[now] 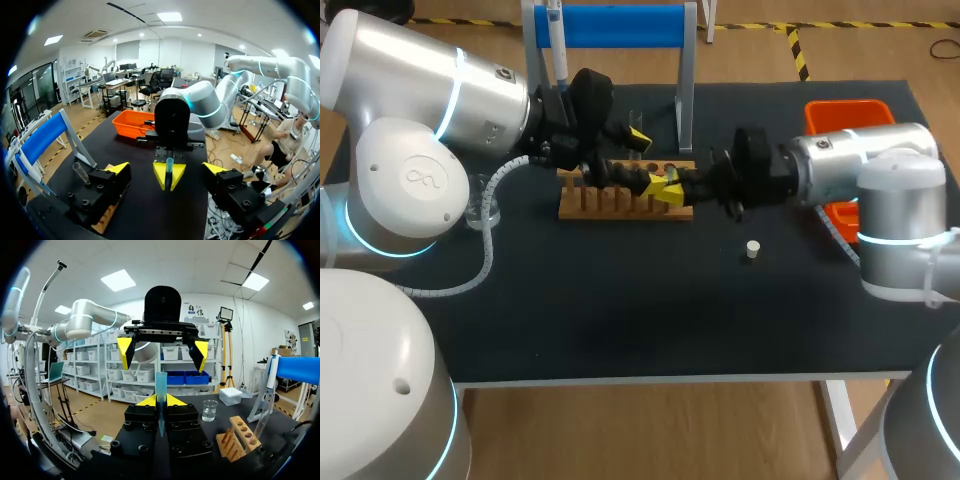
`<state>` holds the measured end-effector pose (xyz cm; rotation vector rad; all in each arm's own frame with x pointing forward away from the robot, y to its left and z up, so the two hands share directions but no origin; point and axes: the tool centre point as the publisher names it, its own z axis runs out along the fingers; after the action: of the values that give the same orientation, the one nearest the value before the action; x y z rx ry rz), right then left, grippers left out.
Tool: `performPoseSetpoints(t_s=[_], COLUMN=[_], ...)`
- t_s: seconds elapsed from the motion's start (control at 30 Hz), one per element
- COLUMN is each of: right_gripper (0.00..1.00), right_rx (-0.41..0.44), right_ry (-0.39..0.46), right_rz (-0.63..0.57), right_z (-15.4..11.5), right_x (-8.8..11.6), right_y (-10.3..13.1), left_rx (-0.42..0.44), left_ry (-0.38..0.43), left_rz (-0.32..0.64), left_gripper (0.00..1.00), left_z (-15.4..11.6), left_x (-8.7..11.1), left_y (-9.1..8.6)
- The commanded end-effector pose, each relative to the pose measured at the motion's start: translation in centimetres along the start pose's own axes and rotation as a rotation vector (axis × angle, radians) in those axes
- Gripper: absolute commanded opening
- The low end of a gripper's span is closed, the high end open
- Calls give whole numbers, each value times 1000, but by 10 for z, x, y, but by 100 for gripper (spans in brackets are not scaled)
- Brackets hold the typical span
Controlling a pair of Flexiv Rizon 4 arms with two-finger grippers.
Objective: Invert the test tube, pick up the pipette, mount the tip to pipette, aspirate from beaker and dispense into the tube, eject the tip, return the pipette, and cap with the stopper.
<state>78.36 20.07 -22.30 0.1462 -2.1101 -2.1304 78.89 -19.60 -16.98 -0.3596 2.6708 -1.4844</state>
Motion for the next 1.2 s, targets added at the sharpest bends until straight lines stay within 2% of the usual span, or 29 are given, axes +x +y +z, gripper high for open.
performPoseSetpoints(t_s=[0.03, 0.3, 0.63, 0.97, 1.2], right_gripper=[0, 0, 0, 0, 0], right_rx=[-4, -2, -8, 8, 8], right_ry=[-14, -48, -64, -84, -89], right_rz=[-1, 5, 1, 10, 23], right_z=[-32, -86, -133, -165, -172], right_x=[16, 33, 45, 47, 48], right_y=[-2, -20, -36, -46, -51], left_rx=[-5, -5, -5, -5, -5], left_ry=[1, 1, 1, 1, 1], left_rz=[-1, -1, -1, -1, -1], left_gripper=[100, 100, 100, 100, 100], left_z=[0, 0, 0, 0, 0], left_x=[0, 0, 0, 0, 0], left_y=[-1, -1, -1, -1, -1])
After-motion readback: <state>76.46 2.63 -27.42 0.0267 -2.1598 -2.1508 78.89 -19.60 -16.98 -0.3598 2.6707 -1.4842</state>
